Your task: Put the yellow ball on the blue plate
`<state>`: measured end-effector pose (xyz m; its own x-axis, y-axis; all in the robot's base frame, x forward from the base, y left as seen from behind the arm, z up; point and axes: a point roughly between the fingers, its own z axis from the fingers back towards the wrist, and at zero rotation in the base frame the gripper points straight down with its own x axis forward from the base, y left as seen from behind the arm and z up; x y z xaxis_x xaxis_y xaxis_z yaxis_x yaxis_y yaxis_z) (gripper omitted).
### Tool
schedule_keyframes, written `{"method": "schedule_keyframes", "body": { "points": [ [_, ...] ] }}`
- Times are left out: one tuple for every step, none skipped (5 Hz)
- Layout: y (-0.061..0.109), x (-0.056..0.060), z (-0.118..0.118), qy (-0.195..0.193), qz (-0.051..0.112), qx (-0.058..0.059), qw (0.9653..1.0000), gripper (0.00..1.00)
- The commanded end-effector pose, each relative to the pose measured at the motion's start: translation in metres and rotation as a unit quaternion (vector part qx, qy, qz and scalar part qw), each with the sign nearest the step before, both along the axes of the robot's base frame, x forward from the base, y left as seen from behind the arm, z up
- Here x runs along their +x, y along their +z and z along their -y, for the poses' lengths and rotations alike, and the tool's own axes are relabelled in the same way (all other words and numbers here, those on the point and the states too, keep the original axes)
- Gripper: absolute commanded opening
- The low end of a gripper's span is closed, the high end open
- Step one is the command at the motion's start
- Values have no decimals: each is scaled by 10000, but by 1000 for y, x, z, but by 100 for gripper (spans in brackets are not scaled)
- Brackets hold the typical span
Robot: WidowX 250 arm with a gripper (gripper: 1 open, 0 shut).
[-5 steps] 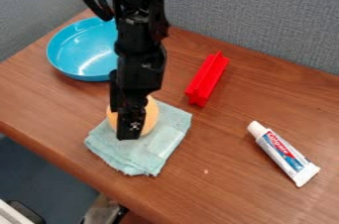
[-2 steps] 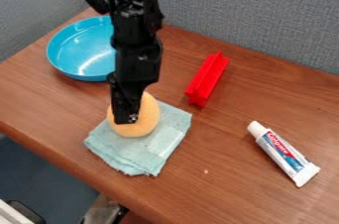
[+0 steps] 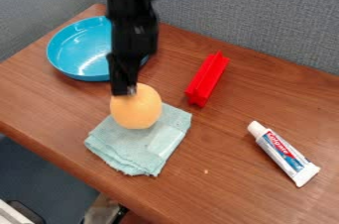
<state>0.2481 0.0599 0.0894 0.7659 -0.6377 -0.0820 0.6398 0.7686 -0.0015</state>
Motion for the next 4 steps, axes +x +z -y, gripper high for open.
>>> {"method": "schedule_keyframes", "body": {
  "points": [
    [46,12,-21,388,457,238,9979,0],
    [66,3,-20,427,672,160,9967,100],
    [82,-7,-11,295,876,58,9957,100],
    [76,-24,6,127,873,33,9961,100]
  ]
}}
